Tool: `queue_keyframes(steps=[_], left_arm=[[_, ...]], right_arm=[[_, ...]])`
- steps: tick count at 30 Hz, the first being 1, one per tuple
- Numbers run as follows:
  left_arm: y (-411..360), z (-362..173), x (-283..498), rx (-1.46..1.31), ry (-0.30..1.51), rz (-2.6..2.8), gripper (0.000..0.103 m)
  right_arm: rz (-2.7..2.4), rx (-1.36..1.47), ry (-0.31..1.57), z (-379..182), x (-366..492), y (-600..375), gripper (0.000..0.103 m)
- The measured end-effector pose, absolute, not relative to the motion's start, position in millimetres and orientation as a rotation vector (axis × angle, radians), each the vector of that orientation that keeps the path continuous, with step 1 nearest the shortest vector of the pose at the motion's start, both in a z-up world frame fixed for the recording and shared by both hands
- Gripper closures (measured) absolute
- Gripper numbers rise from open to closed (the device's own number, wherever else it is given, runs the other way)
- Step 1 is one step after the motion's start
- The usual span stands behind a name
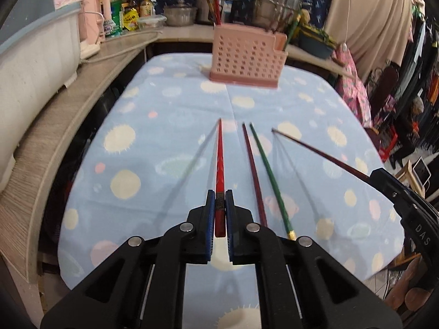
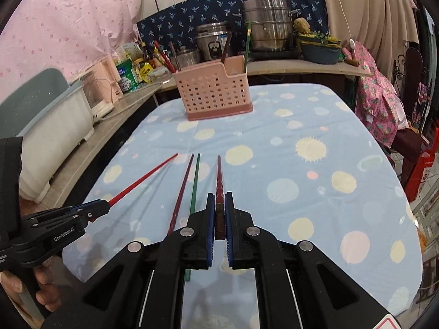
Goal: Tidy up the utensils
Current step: 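Lift both held chopsticks and carry them over the pink basket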
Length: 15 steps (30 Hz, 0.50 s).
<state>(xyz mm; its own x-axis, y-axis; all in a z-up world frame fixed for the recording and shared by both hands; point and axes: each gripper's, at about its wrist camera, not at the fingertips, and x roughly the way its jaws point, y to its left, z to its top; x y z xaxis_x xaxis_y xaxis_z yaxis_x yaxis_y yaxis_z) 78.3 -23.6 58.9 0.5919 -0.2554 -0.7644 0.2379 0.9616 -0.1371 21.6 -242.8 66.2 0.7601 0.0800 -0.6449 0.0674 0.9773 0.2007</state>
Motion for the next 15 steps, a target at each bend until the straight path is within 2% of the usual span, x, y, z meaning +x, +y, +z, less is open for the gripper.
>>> queue_keyframes(steps=[15], left_arm=[[-13.4, 143.9, 142.2, -0.067, 0.720, -0.261, 0.096]], right_arm=[[0.017, 0.285, 0.539, 145.0, 86.0, -275.6, 0.097]])
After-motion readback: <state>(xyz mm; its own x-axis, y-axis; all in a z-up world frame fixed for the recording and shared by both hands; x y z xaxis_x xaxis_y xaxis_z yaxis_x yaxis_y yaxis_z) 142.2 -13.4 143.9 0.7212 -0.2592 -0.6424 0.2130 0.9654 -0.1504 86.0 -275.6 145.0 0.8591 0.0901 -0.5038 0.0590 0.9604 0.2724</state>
